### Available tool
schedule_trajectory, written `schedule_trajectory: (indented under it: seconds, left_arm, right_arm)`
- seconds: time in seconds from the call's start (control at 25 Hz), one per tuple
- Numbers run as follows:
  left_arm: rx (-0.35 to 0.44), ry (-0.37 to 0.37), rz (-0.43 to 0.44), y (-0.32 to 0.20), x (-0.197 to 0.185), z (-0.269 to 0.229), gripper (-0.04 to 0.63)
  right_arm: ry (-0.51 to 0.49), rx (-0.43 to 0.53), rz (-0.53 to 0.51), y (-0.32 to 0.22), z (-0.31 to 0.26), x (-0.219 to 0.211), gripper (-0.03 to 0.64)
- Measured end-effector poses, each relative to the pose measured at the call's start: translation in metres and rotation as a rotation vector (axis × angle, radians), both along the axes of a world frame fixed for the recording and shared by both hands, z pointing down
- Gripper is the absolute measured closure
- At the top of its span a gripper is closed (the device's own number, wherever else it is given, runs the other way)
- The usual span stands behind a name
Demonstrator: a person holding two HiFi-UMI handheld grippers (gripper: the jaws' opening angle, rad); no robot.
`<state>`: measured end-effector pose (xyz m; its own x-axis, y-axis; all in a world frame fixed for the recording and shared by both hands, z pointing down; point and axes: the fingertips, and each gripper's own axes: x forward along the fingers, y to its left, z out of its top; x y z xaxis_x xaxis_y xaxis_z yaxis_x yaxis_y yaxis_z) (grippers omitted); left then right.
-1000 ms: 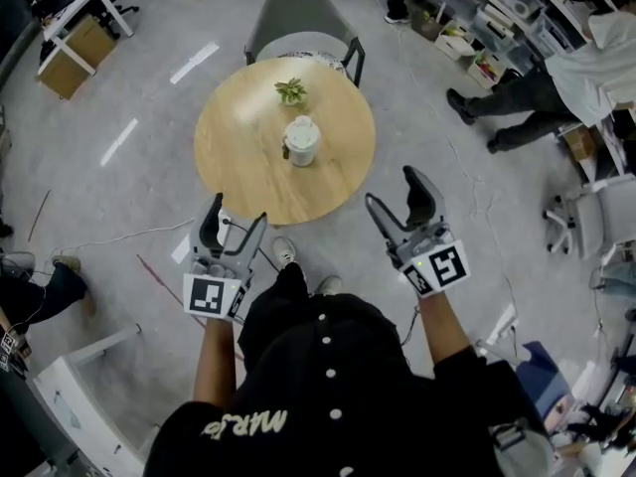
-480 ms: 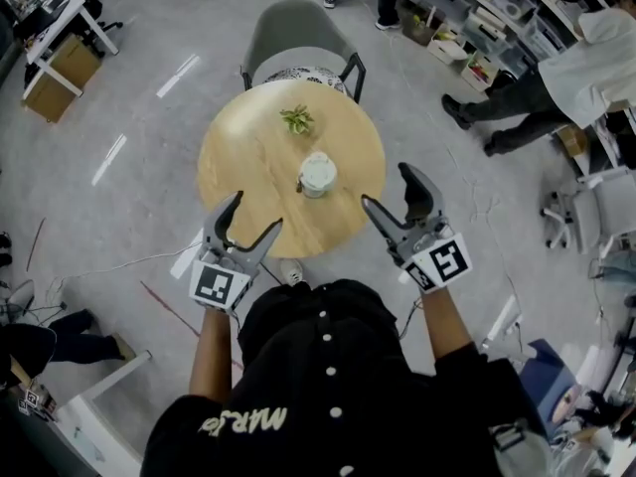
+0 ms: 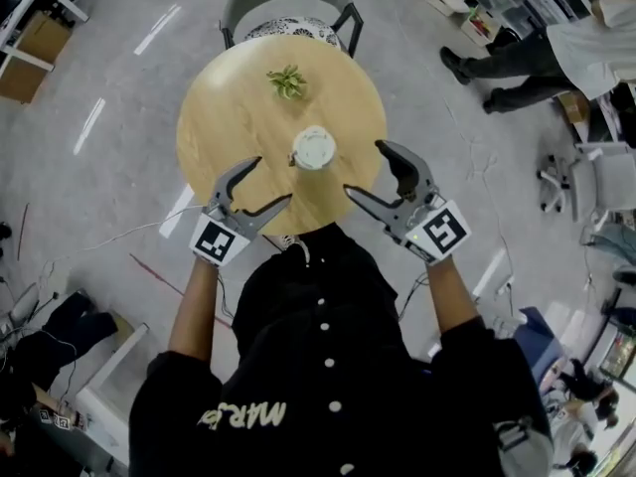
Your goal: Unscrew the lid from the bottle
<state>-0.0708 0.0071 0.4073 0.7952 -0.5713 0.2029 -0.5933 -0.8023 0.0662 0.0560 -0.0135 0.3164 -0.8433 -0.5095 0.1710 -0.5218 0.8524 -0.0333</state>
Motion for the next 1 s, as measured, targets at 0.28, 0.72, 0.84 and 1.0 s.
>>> schedule_trajectory:
  seconds: [0.28,0.72,0.84,1.0]
  left_arm:
    - [-0.006,-0.124,0.145,-0.024,0.029,0.079,0.245]
    - [-0.096,-0.143,0.249,-0.057,0.058,0.165,0.215]
    - [-0.089,-0.15,0.281,-0.065,0.068,0.178,0.212]
    - [-0.077,-0.167,0.324,-0.065,0.081,0.188,0.212]
  right_arm:
    - [0.095,-0.129,-0.104,-0.017,0.054,-0.024,0.255]
    - [0.167,-0.2,-0.19,-0.042,0.125,-0.042,0.235]
    - [0.173,-0.211,-0.2,-0.047,0.135,-0.044,0.229]
    - [0.177,-0.217,-0.207,-0.047,0.141,-0.047,0.224]
